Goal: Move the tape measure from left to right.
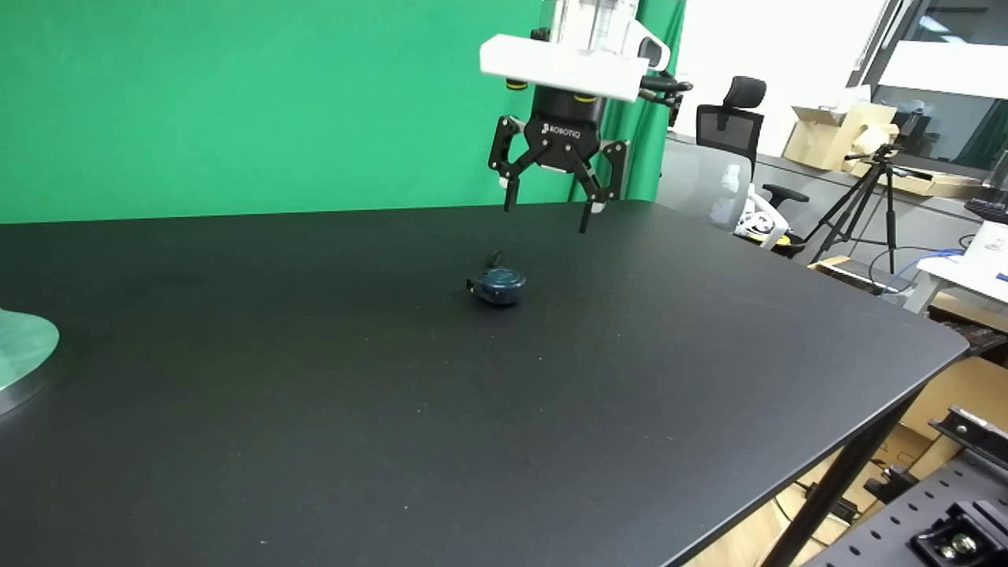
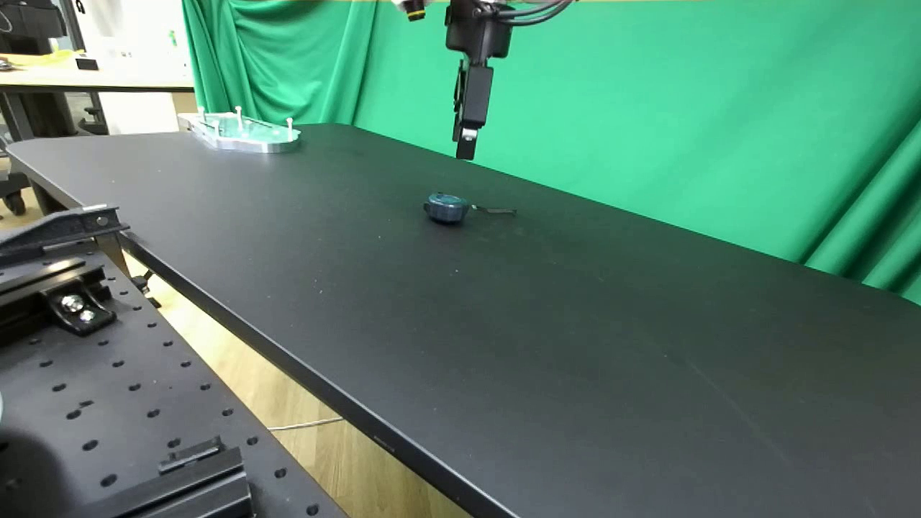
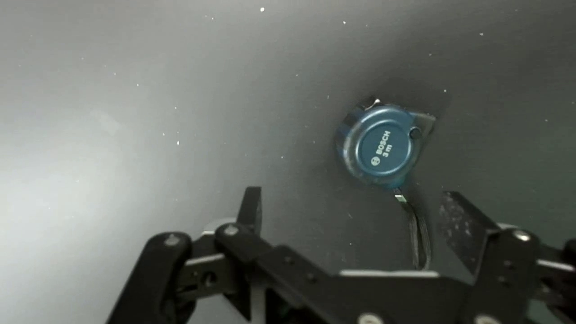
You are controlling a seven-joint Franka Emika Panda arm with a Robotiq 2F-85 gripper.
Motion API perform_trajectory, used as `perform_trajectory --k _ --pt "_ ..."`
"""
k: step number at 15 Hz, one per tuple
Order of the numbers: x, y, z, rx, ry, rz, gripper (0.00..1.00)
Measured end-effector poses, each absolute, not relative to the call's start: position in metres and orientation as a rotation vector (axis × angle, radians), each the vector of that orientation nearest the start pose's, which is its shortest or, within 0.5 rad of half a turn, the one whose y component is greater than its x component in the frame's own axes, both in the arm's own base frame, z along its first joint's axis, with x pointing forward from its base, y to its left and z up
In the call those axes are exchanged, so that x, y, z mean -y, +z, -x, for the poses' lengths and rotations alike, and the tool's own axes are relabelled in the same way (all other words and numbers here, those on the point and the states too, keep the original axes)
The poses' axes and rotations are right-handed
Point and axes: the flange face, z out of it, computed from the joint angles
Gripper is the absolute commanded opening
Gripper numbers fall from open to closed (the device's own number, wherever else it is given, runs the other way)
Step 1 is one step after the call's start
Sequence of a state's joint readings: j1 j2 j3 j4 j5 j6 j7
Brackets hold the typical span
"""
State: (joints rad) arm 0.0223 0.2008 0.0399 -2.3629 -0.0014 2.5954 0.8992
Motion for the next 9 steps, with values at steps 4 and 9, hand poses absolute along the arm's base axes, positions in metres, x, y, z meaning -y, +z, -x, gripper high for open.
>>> perform_trajectory --k 4,9 --pt "-0.039 0.216 -0.519 -1.293 -0.005 2.859 1.0" --pt "-0.052 0.196 -0.533 -1.282 -0.039 2.864 1.0"
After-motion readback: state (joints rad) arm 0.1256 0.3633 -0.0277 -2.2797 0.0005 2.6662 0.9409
